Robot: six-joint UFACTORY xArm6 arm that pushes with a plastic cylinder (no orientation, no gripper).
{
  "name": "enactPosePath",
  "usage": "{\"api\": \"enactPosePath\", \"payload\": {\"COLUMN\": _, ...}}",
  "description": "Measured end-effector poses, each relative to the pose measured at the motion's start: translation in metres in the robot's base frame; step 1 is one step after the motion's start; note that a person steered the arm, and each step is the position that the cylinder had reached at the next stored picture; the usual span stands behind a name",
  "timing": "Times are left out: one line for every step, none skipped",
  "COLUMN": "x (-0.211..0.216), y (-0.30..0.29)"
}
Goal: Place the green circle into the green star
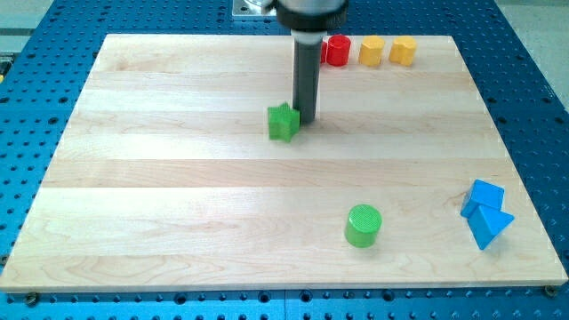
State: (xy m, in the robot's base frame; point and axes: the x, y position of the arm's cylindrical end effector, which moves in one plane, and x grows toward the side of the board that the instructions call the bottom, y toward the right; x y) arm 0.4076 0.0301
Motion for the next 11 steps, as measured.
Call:
{"api": "enactPosePath", "payload": {"x": 0.019, "y": 0.011}}
{"api": "enactPosePath", "payload": {"x": 0.019, "y": -0.023}}
{"api": "enactPosePath", "payload": {"x": 0.033, "y": -0.001}}
{"api": "enactPosePath", "payload": {"x": 0.064, "y": 0.091}}
{"api": "enactPosePath", "payload": {"x": 0.122, "y": 0.119}}
{"api": "enactPosePath", "payload": {"x": 0.189, "y": 0.130}}
{"api": "enactPosePath", "payload": {"x": 0.153, "y": 0.039}}
{"api": "enactPosePath", "payload": {"x": 0.126, "y": -0.030}}
{"api": "enactPosePath", "payload": {"x": 0.173, "y": -0.001}}
{"api": "enactPosePath", "payload": {"x": 0.138, "y": -0.085}}
{"api": "enactPosePath", "payload": {"x": 0.088, "y": -0.097}}
